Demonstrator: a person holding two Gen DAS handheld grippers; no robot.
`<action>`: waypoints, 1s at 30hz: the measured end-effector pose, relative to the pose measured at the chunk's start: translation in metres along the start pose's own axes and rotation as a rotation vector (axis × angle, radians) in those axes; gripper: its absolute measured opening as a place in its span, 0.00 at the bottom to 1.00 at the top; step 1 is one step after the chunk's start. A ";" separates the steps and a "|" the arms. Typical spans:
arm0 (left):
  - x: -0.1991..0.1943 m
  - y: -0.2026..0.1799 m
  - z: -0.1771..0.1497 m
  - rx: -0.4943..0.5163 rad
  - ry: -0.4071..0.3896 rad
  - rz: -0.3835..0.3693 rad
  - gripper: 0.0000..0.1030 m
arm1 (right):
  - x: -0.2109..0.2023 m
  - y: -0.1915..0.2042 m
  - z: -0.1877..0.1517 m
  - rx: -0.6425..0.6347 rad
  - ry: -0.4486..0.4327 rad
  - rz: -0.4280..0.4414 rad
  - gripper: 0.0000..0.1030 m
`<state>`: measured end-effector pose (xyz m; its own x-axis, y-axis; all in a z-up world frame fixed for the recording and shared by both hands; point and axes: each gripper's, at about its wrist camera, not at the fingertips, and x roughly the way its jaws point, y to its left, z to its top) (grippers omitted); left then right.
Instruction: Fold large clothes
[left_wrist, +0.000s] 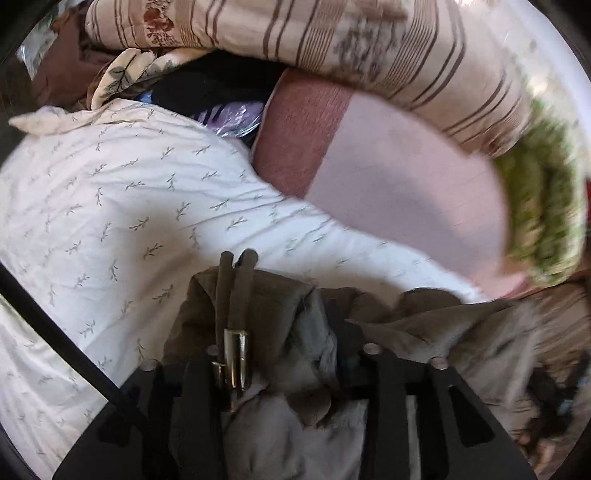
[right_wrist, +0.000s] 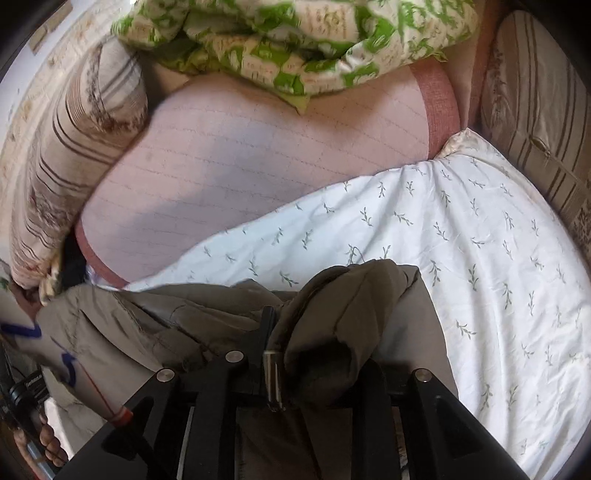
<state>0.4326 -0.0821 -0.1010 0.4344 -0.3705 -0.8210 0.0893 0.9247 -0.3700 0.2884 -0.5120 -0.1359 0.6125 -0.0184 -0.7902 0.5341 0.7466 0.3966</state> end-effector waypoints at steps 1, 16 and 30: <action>-0.013 0.004 0.000 -0.017 -0.021 -0.043 0.53 | -0.009 -0.003 0.000 0.017 -0.021 0.030 0.29; -0.028 -0.114 -0.063 0.319 -0.060 0.046 0.67 | -0.073 0.069 -0.045 -0.337 -0.161 -0.029 0.93; 0.115 -0.115 -0.047 0.267 0.014 0.189 0.85 | 0.048 0.061 -0.042 -0.348 -0.047 -0.077 0.98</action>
<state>0.4298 -0.2354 -0.1728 0.4531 -0.1895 -0.8711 0.2408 0.9668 -0.0851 0.3255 -0.4394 -0.1692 0.6083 -0.1082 -0.7863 0.3541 0.9236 0.1469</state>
